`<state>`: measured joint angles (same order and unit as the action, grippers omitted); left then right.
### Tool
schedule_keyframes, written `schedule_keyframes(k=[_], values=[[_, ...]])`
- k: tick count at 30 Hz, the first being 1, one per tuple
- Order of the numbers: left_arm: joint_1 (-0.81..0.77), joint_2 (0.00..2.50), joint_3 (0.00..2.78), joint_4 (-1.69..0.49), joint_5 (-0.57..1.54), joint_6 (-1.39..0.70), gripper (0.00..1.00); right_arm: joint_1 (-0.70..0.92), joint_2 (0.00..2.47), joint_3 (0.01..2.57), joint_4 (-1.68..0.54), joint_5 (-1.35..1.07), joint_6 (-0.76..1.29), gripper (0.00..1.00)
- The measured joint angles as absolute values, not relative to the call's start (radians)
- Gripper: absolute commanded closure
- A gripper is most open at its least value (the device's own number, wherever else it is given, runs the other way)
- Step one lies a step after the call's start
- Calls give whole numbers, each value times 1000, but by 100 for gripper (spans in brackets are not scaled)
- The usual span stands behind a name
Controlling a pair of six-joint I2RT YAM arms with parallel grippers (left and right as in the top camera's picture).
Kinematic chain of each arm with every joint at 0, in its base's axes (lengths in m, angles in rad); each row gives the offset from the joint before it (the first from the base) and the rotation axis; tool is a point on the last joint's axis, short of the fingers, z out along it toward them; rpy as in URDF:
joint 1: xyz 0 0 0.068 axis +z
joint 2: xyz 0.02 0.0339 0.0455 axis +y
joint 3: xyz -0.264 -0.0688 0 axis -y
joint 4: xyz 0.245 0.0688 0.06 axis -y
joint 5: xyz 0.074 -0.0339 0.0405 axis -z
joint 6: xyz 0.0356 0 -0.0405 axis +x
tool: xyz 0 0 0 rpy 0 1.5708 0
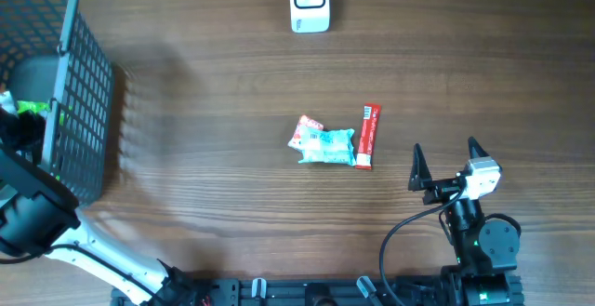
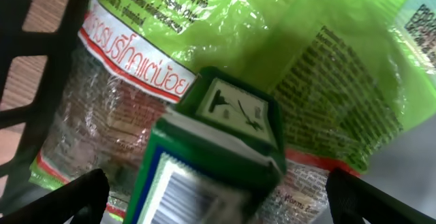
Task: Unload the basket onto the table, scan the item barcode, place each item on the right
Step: 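Reach the left gripper into the basket and grasp the green snack bag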
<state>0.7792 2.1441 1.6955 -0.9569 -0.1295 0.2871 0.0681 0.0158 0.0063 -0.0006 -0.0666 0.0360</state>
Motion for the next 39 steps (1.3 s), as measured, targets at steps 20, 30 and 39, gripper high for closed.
schedule_keyframes(k=[20,30,39], values=[[784,2166,1721,-960,-96,348,0,68,16,6,-1,-67,36,0],[785,2154,1721,-1003,-53,426,0,68,16,6,-1,-67,36,0],[785,2144,1721,-1006,-39,445,0,68,17,6,-1,-67,36,0]])
